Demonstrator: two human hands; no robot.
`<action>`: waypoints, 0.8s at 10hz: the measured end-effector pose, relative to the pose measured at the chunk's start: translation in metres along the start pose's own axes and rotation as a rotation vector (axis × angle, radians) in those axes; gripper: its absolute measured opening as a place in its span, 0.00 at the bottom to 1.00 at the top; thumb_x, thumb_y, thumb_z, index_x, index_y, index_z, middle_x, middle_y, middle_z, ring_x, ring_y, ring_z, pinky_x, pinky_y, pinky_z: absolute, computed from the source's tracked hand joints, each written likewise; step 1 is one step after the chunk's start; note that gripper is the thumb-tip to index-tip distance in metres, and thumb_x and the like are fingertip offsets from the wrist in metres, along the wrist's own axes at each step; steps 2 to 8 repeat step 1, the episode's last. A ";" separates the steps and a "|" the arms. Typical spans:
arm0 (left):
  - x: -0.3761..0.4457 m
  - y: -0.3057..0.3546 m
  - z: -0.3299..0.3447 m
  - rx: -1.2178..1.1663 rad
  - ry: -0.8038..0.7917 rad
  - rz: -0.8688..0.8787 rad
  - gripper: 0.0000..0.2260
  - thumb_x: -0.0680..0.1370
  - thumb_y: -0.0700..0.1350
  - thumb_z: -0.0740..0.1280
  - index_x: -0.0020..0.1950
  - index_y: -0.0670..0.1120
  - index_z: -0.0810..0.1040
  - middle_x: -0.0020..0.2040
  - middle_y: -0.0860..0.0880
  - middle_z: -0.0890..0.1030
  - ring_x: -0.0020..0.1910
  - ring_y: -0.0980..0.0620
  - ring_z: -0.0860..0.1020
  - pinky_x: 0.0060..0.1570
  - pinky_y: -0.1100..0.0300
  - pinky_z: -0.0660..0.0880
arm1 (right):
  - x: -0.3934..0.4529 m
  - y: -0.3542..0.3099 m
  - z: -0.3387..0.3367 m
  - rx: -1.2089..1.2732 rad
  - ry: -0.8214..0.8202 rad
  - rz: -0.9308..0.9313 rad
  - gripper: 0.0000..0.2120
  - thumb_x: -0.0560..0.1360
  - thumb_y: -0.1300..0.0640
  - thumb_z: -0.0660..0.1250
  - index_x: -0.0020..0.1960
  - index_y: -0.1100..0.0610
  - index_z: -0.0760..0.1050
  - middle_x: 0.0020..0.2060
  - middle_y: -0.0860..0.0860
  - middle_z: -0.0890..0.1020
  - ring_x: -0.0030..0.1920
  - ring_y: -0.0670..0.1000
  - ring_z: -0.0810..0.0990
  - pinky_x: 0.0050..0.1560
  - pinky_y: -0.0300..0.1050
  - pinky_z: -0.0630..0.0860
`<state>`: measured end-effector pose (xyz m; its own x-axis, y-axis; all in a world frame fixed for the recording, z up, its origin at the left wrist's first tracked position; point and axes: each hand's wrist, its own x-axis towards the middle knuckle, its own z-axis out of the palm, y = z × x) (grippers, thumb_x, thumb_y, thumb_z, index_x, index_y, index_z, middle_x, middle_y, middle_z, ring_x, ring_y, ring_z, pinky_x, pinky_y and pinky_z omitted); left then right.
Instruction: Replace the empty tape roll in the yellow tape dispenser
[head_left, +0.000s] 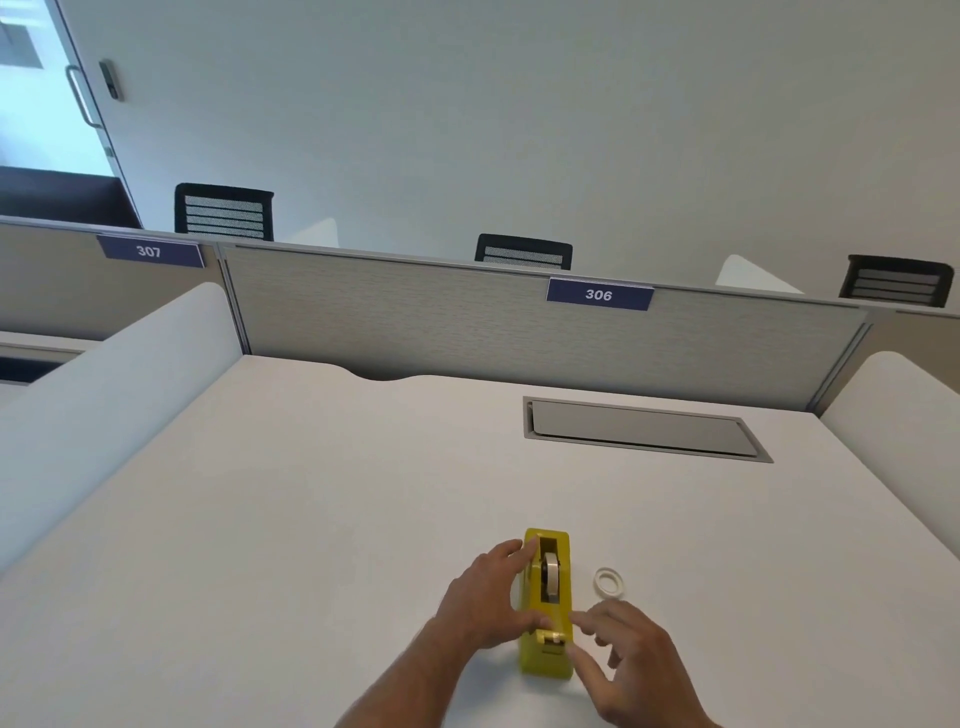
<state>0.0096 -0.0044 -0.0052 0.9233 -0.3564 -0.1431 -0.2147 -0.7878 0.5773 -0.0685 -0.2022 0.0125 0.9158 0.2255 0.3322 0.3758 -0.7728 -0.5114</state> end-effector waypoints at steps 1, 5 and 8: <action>-0.001 -0.005 0.000 -0.038 0.031 -0.013 0.39 0.72 0.62 0.71 0.78 0.61 0.54 0.80 0.58 0.58 0.77 0.52 0.61 0.74 0.48 0.65 | 0.010 -0.005 -0.015 0.204 0.088 0.008 0.14 0.65 0.56 0.77 0.50 0.46 0.83 0.38 0.41 0.80 0.33 0.43 0.77 0.27 0.37 0.76; -0.001 -0.005 0.000 -0.038 0.031 -0.013 0.39 0.72 0.62 0.71 0.78 0.61 0.54 0.80 0.58 0.58 0.77 0.52 0.61 0.74 0.48 0.65 | 0.010 -0.005 -0.015 0.204 0.088 0.008 0.14 0.65 0.56 0.77 0.50 0.46 0.83 0.38 0.41 0.80 0.33 0.43 0.77 0.27 0.37 0.76; -0.001 -0.005 0.000 -0.038 0.031 -0.013 0.39 0.72 0.62 0.71 0.78 0.61 0.54 0.80 0.58 0.58 0.77 0.52 0.61 0.74 0.48 0.65 | 0.010 -0.005 -0.015 0.204 0.088 0.008 0.14 0.65 0.56 0.77 0.50 0.46 0.83 0.38 0.41 0.80 0.33 0.43 0.77 0.27 0.37 0.76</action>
